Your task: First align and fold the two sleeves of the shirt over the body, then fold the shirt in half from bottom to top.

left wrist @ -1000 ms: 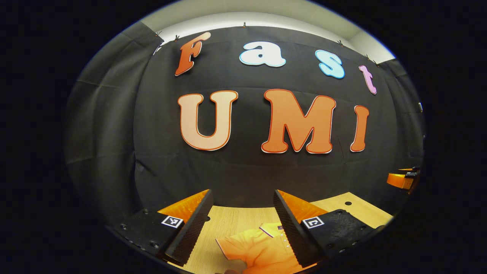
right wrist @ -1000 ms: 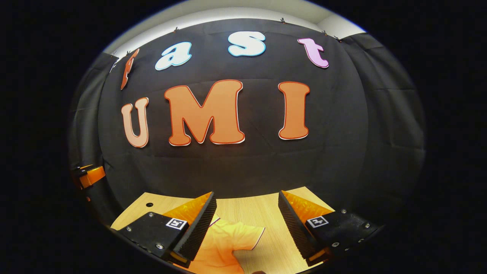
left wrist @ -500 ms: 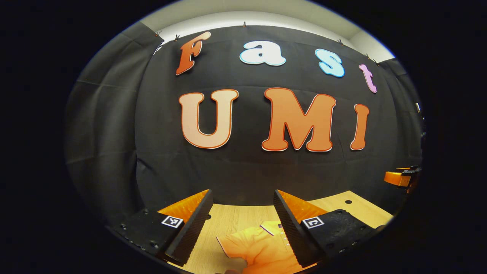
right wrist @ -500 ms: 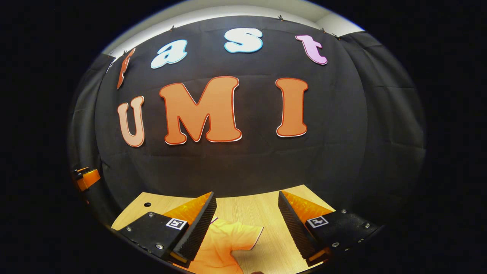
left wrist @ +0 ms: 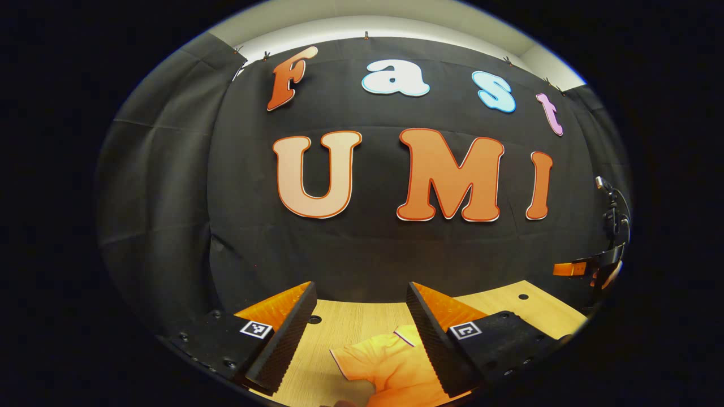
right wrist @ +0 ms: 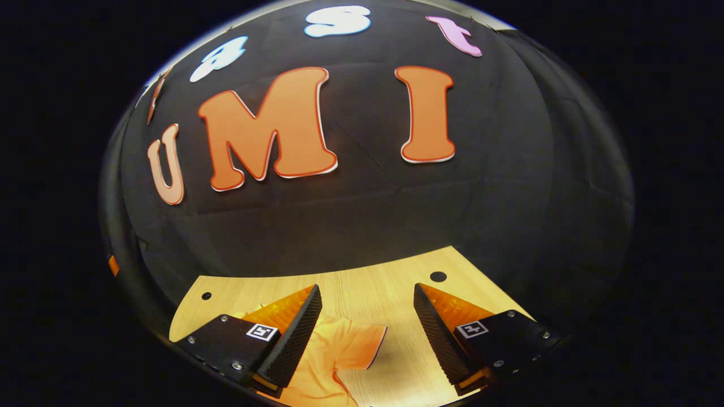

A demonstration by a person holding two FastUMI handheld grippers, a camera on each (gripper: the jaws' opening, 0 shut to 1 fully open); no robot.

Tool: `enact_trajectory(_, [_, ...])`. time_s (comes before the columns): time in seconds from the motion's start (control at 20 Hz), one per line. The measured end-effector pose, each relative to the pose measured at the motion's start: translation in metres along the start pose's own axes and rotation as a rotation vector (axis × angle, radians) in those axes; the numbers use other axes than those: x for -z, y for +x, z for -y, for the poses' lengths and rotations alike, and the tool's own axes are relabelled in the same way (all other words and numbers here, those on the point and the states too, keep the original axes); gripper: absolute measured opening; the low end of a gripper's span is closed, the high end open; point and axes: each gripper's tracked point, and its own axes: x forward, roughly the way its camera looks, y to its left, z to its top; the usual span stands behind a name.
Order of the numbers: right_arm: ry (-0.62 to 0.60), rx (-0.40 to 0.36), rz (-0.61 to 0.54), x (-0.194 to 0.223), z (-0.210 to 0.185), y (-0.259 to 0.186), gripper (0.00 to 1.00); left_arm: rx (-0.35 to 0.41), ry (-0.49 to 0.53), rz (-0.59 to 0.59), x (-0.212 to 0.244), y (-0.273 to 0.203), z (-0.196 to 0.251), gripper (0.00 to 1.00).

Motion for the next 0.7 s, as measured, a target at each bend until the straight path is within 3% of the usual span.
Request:
enact_trajectory(0.3, [0.031, 0.063, -0.22, 0.05, 0.025, 0.068, 0.99, -0.029, -0.023, -0.019, 0.007, 0.004, -0.015, 0.98])
enact_trajectory(0.5, [-0.028, 0.103, -0.343, 0.085, 0.031, 0.093, 0.99, -0.041, -0.027, -0.035, 0.015, 0.005, -0.025, 0.98])
enact_trajectory(0.7, [0.043, 0.108, -0.568, 0.138, 0.022, 0.105, 0.99, -0.072, -0.037, -0.057, 0.025, 0.011, -0.038, 0.98])
